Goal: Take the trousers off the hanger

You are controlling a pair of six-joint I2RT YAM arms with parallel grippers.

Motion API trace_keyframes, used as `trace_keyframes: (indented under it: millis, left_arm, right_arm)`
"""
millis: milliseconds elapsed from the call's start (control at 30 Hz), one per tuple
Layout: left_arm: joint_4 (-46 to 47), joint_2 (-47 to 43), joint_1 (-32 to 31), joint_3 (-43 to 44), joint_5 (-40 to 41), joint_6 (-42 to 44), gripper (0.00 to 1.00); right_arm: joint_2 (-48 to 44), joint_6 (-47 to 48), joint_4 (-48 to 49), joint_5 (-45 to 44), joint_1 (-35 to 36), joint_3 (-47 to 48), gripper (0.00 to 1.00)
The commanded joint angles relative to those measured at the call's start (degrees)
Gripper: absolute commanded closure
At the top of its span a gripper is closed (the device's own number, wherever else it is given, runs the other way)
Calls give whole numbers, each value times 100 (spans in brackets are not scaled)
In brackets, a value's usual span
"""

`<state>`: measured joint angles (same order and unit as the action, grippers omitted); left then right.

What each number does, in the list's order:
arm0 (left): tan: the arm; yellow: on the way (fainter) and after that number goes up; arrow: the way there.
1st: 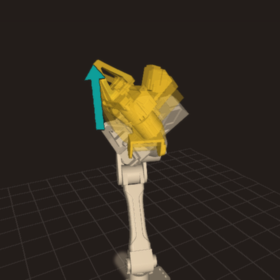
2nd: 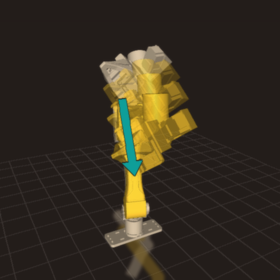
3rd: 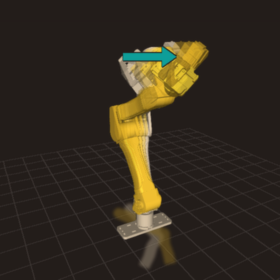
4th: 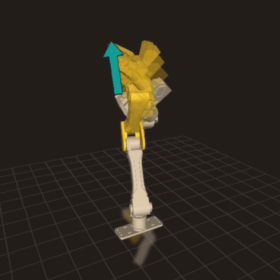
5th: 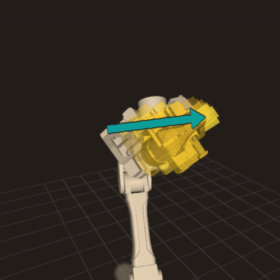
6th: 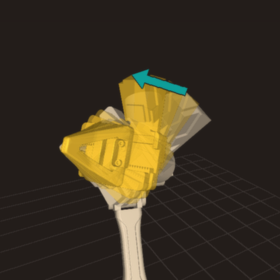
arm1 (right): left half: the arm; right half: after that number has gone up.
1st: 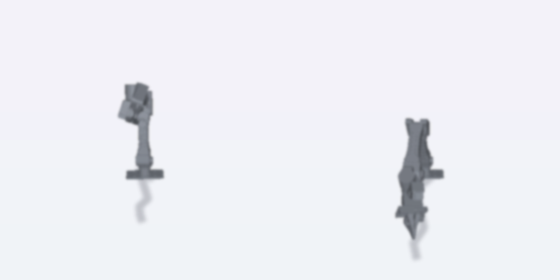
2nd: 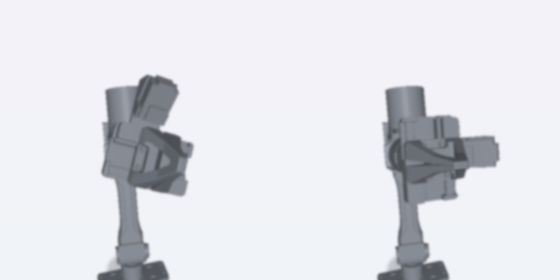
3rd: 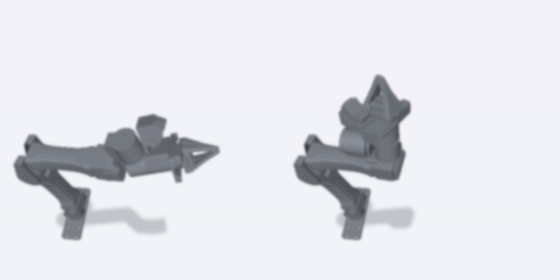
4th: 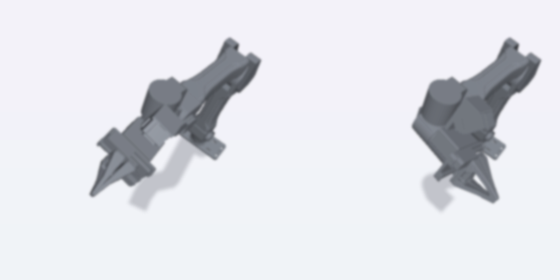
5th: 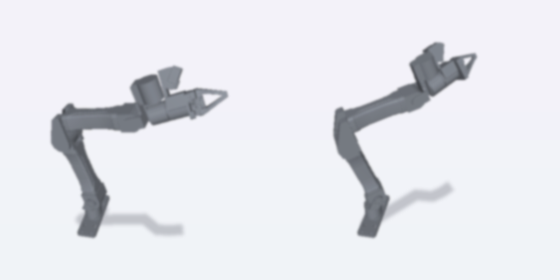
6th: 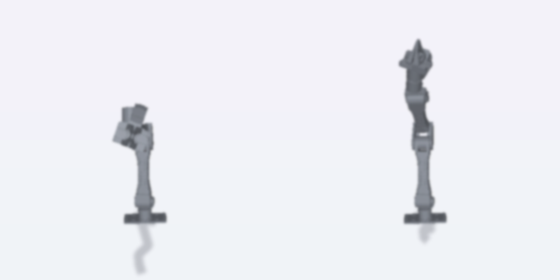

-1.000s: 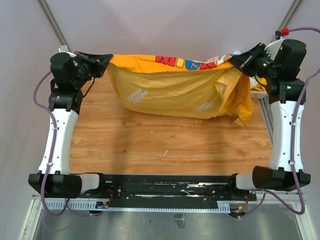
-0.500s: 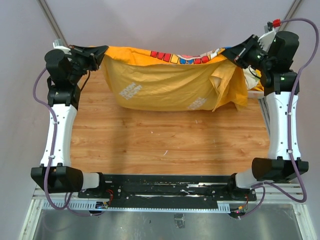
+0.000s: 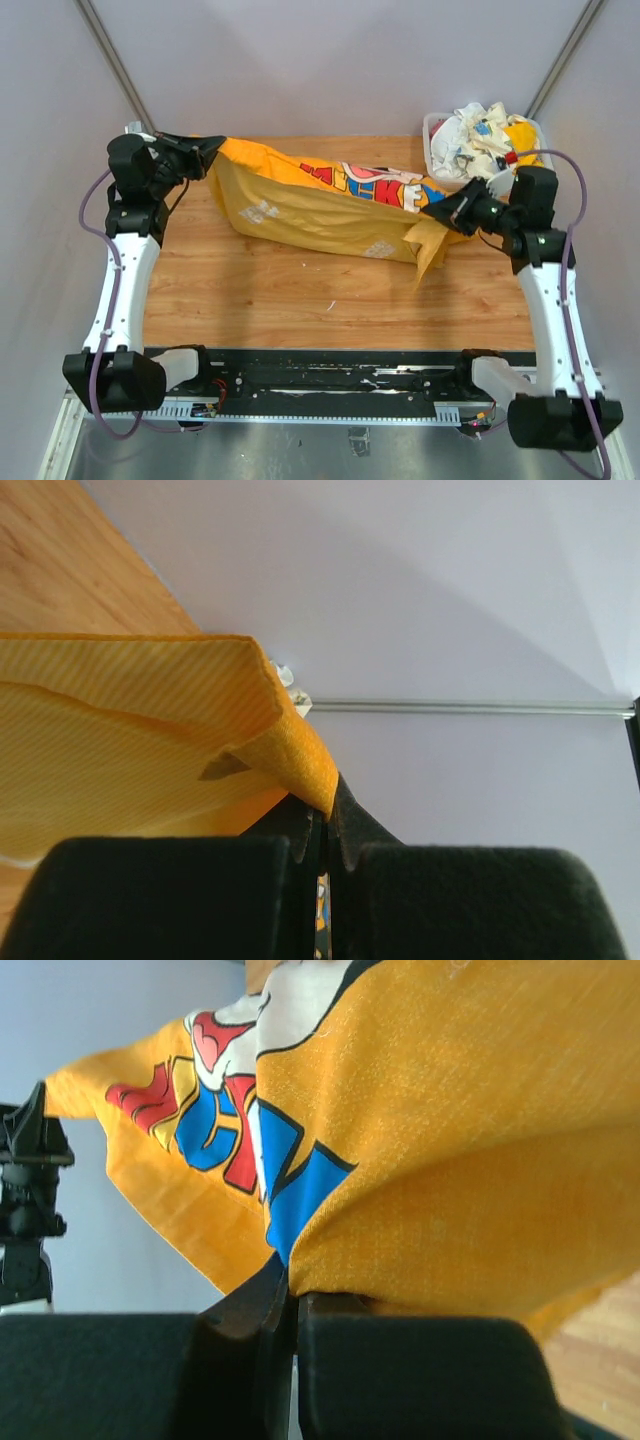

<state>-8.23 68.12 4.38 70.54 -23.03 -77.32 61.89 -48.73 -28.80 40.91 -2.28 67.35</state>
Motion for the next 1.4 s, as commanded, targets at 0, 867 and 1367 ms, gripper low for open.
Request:
trace_keyframes:
  millis: [0, 867, 1367]
  left_arm:
    - [15, -506, -131, -222, -56, 254, 100]
    - [1806, 509, 41, 1339, -372, -1516, 100]
    - [1328, 83, 10, 516, -362, -1056, 100]
  right_arm:
    - [-998, 173, -1062, 323, 17, -583, 99]
    - [1831, -970, 629, 99, 36, 3828, 99]
    - [1694, -495, 444, 625, 328, 3378, 99]
